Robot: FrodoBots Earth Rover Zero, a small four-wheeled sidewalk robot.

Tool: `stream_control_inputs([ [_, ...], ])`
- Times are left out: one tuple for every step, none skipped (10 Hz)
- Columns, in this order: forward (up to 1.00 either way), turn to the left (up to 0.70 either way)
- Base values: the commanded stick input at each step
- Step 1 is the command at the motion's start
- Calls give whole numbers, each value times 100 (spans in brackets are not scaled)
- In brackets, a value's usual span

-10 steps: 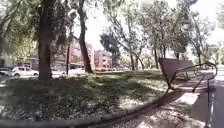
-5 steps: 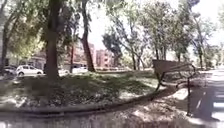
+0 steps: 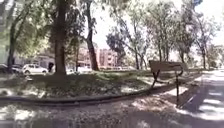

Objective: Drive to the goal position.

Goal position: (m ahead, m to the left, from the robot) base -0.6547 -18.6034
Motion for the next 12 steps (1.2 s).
stream_control_inputs([
  [0,-70],
  [0,-70],
  [0,-70],
  [0,-70],
  [0,-70],
  [0,-70],
  [0,-70],
  [0,-70],
  [0,-70],
  [0,-70],
  [0,-70],
  [0,-70],
])
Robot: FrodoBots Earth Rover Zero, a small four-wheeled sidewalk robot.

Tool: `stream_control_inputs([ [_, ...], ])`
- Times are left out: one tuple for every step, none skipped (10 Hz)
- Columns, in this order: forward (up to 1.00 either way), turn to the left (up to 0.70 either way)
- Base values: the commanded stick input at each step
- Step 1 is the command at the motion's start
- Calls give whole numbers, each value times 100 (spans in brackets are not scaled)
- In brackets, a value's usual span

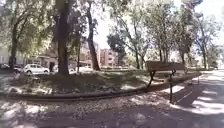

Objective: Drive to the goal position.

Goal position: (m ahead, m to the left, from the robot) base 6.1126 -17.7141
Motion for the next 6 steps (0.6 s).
stream_control_inputs([
  [0,-70],
  [0,-70],
  [0,-70],
  [0,-70],
  [0,-70],
  [0,-70],
])
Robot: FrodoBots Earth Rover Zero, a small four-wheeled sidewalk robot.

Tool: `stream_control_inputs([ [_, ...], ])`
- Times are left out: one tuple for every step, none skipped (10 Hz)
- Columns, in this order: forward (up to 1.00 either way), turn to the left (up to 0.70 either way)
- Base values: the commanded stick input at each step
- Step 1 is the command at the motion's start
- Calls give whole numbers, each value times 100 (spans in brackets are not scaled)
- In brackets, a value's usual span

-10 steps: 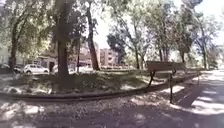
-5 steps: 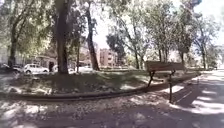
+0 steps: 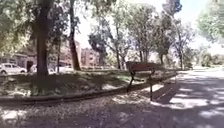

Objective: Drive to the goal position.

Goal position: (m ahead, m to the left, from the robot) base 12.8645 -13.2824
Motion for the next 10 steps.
stream_control_inputs([
  [0,-70],
  [0,-70],
  [0,-70],
  [0,-70],
  [0,-70],
  [0,-70],
  [0,-70],
  [0,-70],
  [0,-70],
  [0,-70],
])
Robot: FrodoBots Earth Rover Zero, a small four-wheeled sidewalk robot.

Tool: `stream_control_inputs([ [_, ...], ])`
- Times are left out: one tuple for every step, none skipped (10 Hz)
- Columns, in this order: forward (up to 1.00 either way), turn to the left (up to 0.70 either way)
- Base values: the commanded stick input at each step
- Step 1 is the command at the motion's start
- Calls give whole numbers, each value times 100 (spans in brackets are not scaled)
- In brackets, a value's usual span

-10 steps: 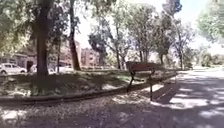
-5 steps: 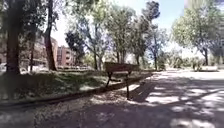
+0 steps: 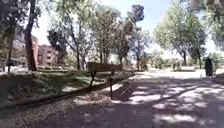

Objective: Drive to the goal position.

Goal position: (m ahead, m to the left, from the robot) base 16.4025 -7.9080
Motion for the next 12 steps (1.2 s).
stream_control_inputs([
  [37,-73],
  [67,-38],
  [70,-35],
  [70,-35],
  [70,-35],
  [70,-35],
  [70,-35],
  [85,-34],
  [85,-34],
  [85,-34],
  [85,-34],
  [85,-6],
])
